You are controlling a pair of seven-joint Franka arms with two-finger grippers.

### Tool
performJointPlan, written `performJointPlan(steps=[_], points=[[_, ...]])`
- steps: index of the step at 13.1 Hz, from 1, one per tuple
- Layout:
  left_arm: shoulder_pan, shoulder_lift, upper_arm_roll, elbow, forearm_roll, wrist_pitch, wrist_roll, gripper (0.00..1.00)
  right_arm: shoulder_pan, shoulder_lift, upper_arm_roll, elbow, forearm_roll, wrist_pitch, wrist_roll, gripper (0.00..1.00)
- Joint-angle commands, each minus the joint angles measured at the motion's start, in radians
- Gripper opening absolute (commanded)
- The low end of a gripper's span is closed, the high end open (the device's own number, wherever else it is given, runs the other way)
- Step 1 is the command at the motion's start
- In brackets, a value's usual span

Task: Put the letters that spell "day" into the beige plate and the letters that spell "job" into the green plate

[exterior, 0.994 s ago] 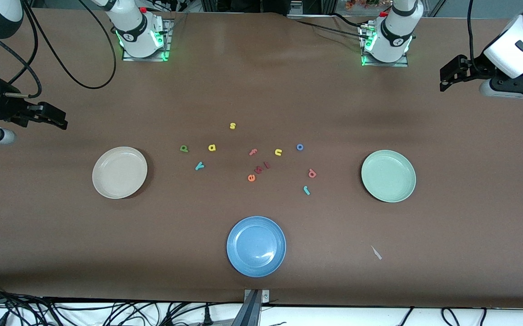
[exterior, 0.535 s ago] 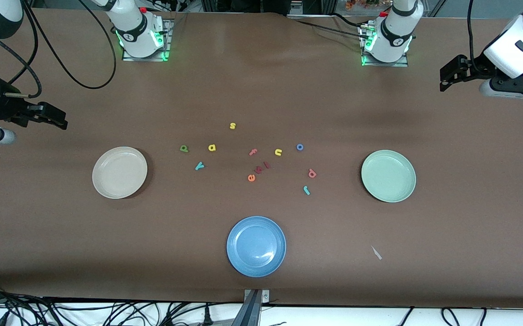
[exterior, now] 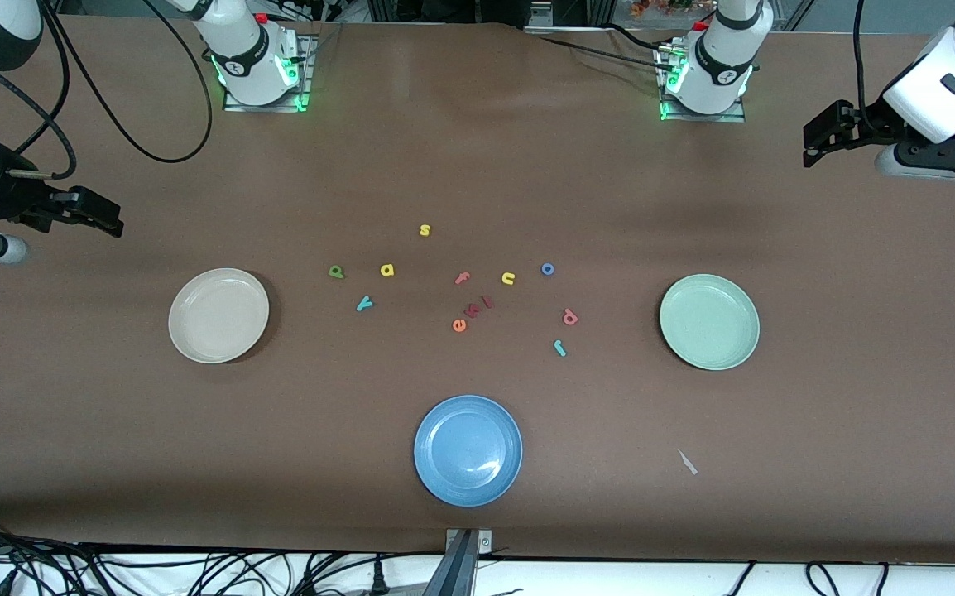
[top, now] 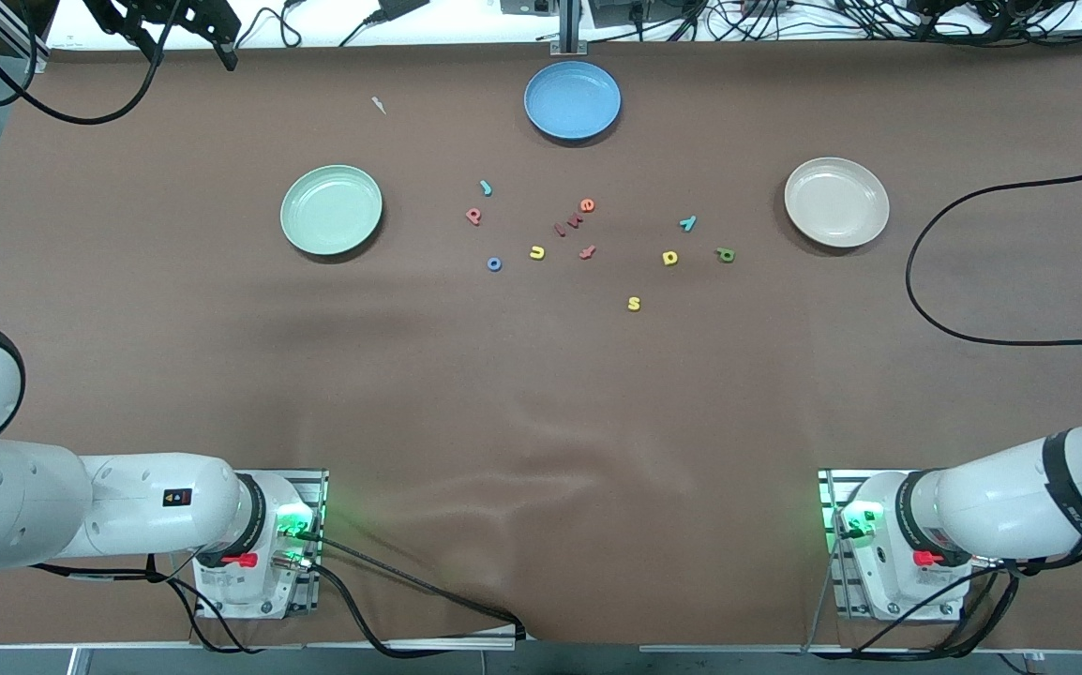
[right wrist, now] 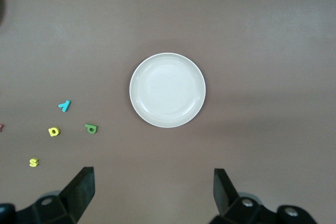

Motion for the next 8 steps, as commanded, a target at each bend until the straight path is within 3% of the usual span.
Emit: performJointPlan(steps=[1,8], points=[[0.005,-0.001,-0.001,0.016,-0.018,-0.019,0.018,1.00,0.019,0.005,0.000,0.013,-0.002,-0.027,0.011,1.00],[0.005,-0.001,-0.001,0.016,-0.016,-0.022,0.022,1.00,0.022,0.008,0.000,0.007,0.002,-0.029,0.008,1.00]])
